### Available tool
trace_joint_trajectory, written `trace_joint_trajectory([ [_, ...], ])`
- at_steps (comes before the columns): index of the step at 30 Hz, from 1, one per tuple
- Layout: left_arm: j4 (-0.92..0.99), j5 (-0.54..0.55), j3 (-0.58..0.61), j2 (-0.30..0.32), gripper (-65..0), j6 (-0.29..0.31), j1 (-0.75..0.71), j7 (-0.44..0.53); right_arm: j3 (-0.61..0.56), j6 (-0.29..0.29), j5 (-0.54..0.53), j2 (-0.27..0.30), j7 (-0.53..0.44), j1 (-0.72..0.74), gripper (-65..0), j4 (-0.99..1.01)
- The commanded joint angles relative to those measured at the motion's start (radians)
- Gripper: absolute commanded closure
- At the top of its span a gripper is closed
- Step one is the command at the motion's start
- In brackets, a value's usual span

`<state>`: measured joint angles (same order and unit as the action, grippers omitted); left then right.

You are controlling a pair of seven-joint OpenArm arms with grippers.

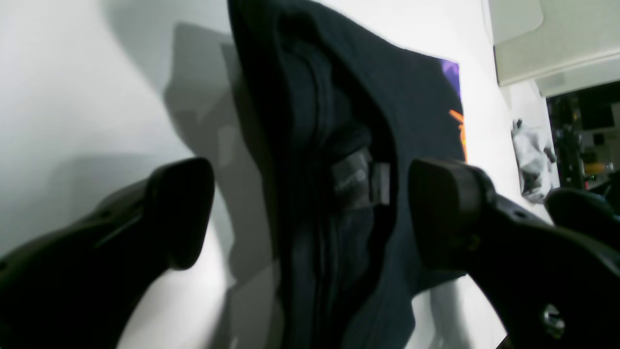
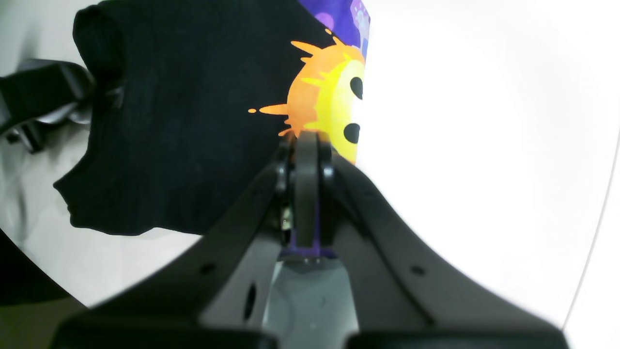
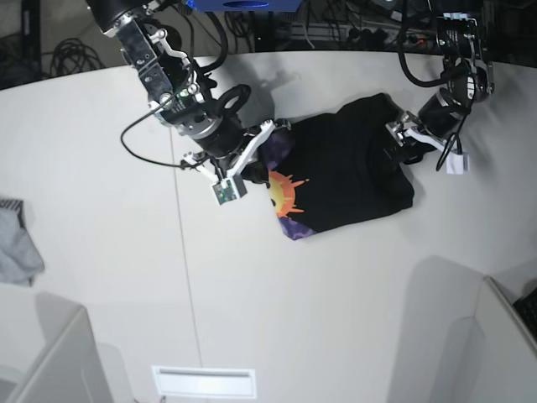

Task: Fold the T-shirt properly
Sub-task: 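Open both grippers and lift them away from the folded shirt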

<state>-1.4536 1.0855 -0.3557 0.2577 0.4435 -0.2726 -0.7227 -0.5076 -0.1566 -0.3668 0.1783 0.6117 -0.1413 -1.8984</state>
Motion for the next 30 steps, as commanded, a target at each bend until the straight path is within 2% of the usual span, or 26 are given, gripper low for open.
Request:
trace_joint_trajectory([
  [1,-0.008,0.022,-0.001,0.013,-59.2,0.011,0.011,0.015,0.013,0.007,-0.002,0.002,-0.025,0.002,0.0,-0.026],
  [9,0.095,0.022,0.066,0.013,-59.1,0.011,0.077,0.015,0.080,0.009,-0.004,0.000,-0.025,-0.031,0.0,-0.042],
  [11,0.118,0.017,0.076,0.015,-56.4,0.011,0.089,0.015,0.097,0.009,-0.004,0.000,-0.025,-0.036,0.0,-0.042],
  [14,0.127,-0.052,0.079,0.013,-45.4,0.011,0.094,0.015,0.100,0.009,-0.004,0.000,-0.026,-0.047,0.0,-0.042],
  [17,0.133,-0.110,0.080,0.012,-29.0,0.011,0.109,0.015,0.100,0.009,-0.004,0.000,-0.026,-0.048,0.0,-0.042],
  [20,0.162,-0.118,0.082,0.018,-11.7,0.011,0.123,0.008,0.106,0.009,-0.004,0.000,-0.026,-0.048,0.0,-0.042],
  [22,0.184,-0.124,0.082,0.021,0.0,0.011,0.157,-0.053,0.142,0.009,-0.004,-0.003,-0.026,-0.059,0.0,-0.042],
  [26,0.193,-0.265,0.129,0.035,0.0,0.011,0.230,-0.165,0.228,0.009,-0.004,-0.004,-0.026,-0.088,0.0,-0.040],
  [30,0.193,-0.387,0.211,0.047,0.0,0.016,0.283,-0.179,0.307,0.009,-0.004,-0.006,-0.051,-0.126,0.0,-0.040],
])
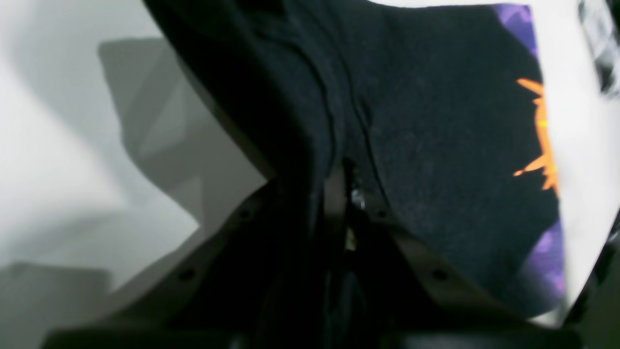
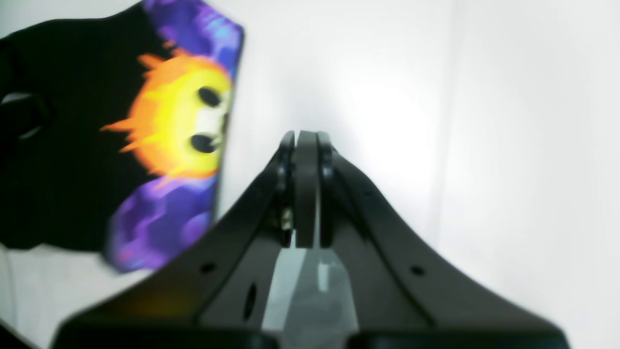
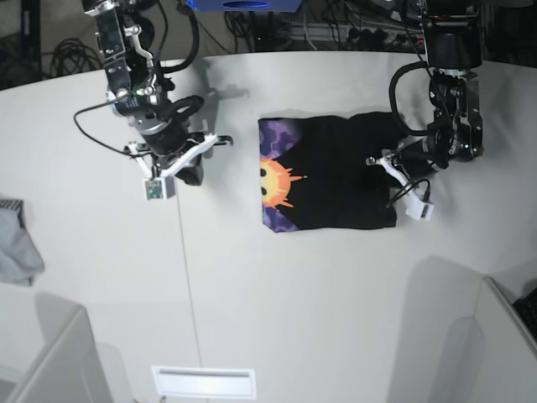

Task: Fold the T-shirt properly
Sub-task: 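Open both grippers and lift them away from the folded shirt, then push the folded shirt with the left gripper to straighten it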

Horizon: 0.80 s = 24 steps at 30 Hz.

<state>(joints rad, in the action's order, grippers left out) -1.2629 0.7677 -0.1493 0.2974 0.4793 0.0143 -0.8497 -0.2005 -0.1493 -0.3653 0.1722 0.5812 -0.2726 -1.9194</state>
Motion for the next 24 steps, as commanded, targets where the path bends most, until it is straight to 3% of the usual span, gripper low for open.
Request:
trace_joint_trajectory([
  [1,0.002,-0.089,0.038,0.016,0.0,-0.020,0.008,-0.052,0.020,0.001,-0.005,0.000,-0.039,-0.009,0.0,-0.019],
  [9,0.004,-0.116,0.267,0.062,0.0,-0.020,0.114,-0.052,0.160,0.003,-0.005,0.000,-0.080,-0.081,0.0,-0.019],
  [15,0.004,-0.116,0.505,0.110,0.0,-0.020,0.244,-0.052,0.224,0.003,-0.005,0.000,-0.094,-0.123,0.0,-0.019],
  [24,0.004,-0.116,0.890,0.153,0.0,0.002,0.484,-0.044,0.237,0.001,-0.005,-0.001,-0.096,-0.147,0.0,-0.019],
])
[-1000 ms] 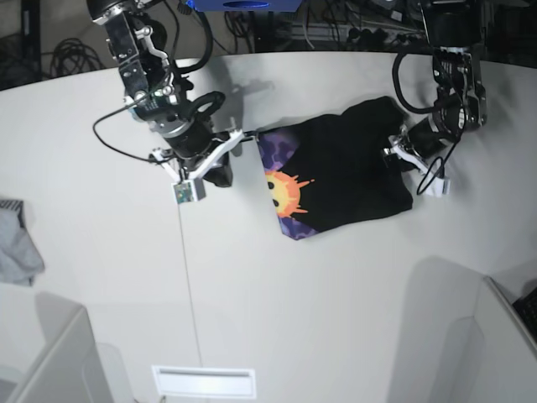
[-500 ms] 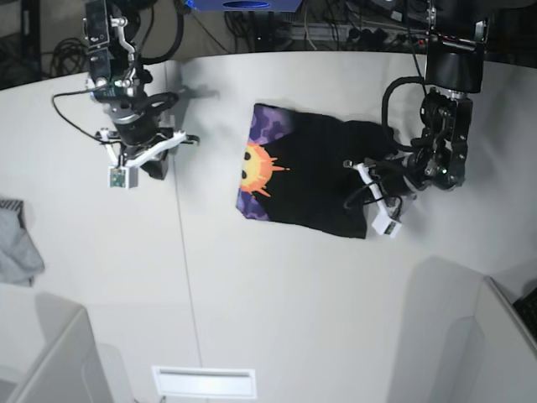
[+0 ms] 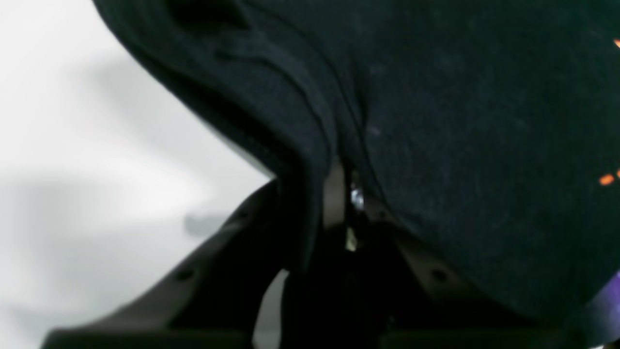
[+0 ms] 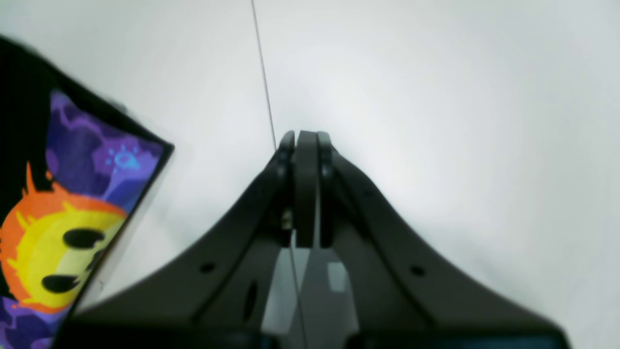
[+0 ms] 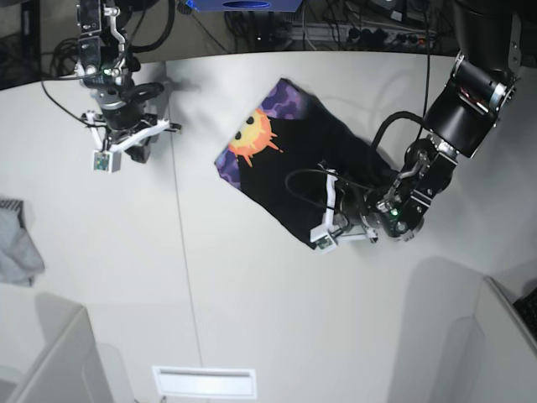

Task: Fold the T-shirt properly
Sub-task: 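Push the folded shirt with the left gripper to straighten it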

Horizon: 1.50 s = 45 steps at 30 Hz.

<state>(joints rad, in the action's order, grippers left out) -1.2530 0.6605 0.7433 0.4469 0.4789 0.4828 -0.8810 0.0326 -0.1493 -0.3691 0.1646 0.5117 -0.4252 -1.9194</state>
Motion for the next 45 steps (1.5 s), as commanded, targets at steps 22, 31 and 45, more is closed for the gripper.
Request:
trace_joint_trajectory([
  [22,-0.087,-0.563,0.262,-0.030,0.0,0.219,0.146,0.368,0.125,0.001,0.002,-0.148,-0.022,-0.013,0.0,-0.015],
  [31,0.005,-0.657,0.266,-0.116,0.0,0.219,0.146,0.464,0.128,0.001,0.003,-0.153,-0.022,-0.031,0.0,-0.013],
  [45,0.101,-0.732,0.266,-0.190,0.0,0.219,0.167,0.633,0.128,0.001,0.003,-0.153,-0.022,-0.045,0.0,-0.012],
])
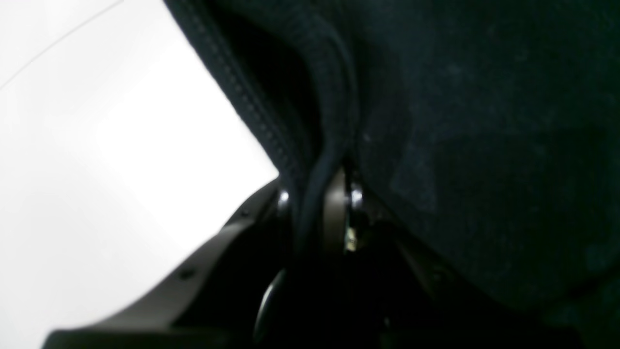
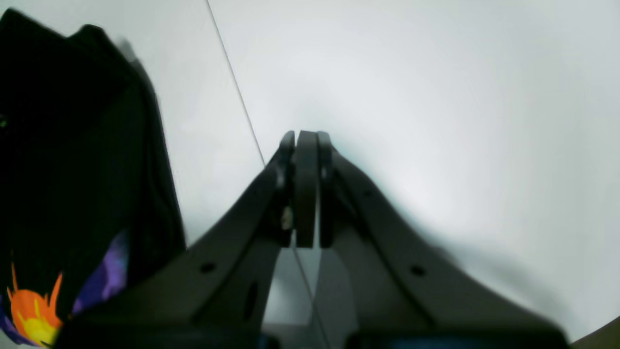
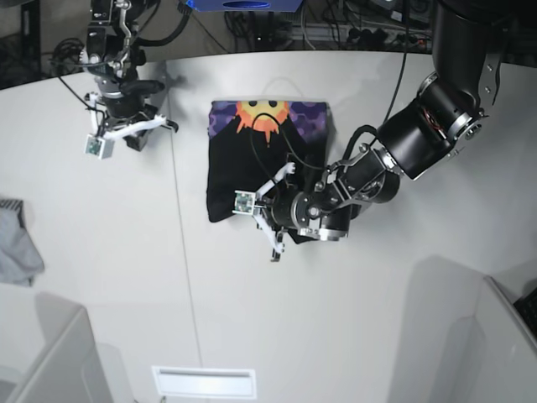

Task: Fold the T-shirt properly
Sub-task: 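Push the folded shirt with the left gripper to straighten it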

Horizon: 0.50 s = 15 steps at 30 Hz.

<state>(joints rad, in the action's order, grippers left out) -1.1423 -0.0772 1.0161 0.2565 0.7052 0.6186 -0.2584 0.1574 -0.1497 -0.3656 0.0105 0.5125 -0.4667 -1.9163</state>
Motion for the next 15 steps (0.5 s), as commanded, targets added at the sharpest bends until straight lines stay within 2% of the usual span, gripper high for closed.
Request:
trace_joint_trajectory([
  [1,0.000,0.006,-0.007,0.000,0.0,-0.007,0.031,0.011,0.003,0.002,0.000,0.001,-0.022,-0.005,0.0,-0.015],
  [15,0.006,0.004,-0.010,-0.009,0.0,-0.007,0.051,0.009,0.001,0.002,0.000,-0.001,-0.022,-0.005,0.0,-0.015],
])
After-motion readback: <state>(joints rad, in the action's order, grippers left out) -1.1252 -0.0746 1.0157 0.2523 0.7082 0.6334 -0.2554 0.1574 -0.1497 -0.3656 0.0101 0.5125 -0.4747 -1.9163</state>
